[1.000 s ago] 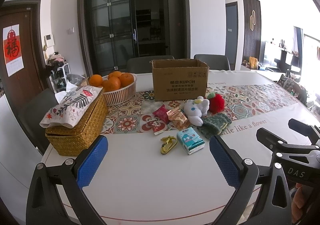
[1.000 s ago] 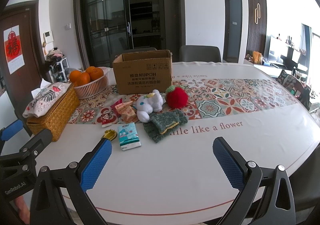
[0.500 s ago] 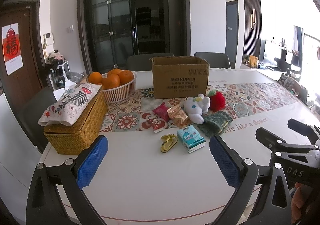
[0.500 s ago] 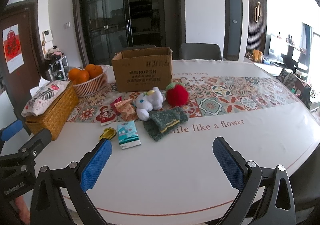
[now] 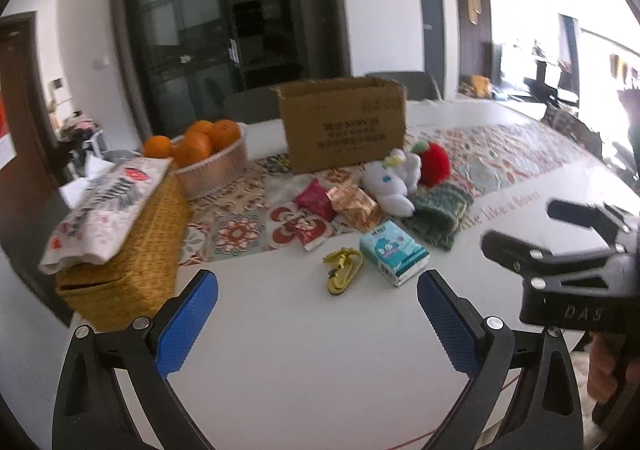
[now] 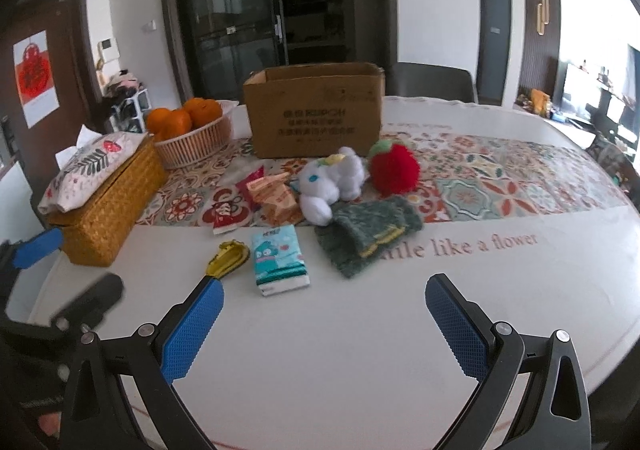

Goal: Organize soft objects
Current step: 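Grasp the yellow minion keychain with the left tool while the right tool grasps the blue tissue pack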

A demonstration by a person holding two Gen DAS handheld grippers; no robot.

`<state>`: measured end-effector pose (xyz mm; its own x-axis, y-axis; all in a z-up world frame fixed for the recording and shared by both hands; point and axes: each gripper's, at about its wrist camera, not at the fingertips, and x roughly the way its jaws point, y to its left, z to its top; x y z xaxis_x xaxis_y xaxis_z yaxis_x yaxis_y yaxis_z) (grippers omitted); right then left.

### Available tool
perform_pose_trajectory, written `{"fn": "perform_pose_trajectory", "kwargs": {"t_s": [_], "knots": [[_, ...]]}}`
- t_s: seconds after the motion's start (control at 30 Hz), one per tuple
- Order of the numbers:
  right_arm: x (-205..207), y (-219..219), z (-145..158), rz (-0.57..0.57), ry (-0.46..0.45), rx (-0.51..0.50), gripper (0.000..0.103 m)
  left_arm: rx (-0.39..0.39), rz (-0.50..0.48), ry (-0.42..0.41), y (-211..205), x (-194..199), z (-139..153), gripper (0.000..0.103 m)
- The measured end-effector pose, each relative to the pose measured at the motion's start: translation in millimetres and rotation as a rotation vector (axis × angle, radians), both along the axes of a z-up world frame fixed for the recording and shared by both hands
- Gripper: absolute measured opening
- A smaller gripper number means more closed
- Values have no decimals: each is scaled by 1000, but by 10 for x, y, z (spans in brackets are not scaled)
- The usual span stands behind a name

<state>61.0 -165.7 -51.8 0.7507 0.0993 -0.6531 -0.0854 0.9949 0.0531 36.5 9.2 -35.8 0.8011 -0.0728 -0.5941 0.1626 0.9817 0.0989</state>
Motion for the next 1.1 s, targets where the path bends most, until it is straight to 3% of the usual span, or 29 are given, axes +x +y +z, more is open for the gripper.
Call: {"fn": "perform_pose_trajectory", "kwargs": {"t_s": [0.43, 0.57, 0.8, 1.1], "knots": [[618, 303, -403, 98, 107, -25, 95, -26, -132, 150, 131, 701, -584, 101], [759, 334, -555, 115, 151, -29, 94, 0, -165, 167, 135, 835, -738, 101], [971, 331, -754, 122, 224, 13, 91, 23, -214, 204, 70, 1058, -952, 95], [1095, 391, -829, 154, 250, 2, 90, 15, -236, 281, -30, 1287, -1167, 82]]}}
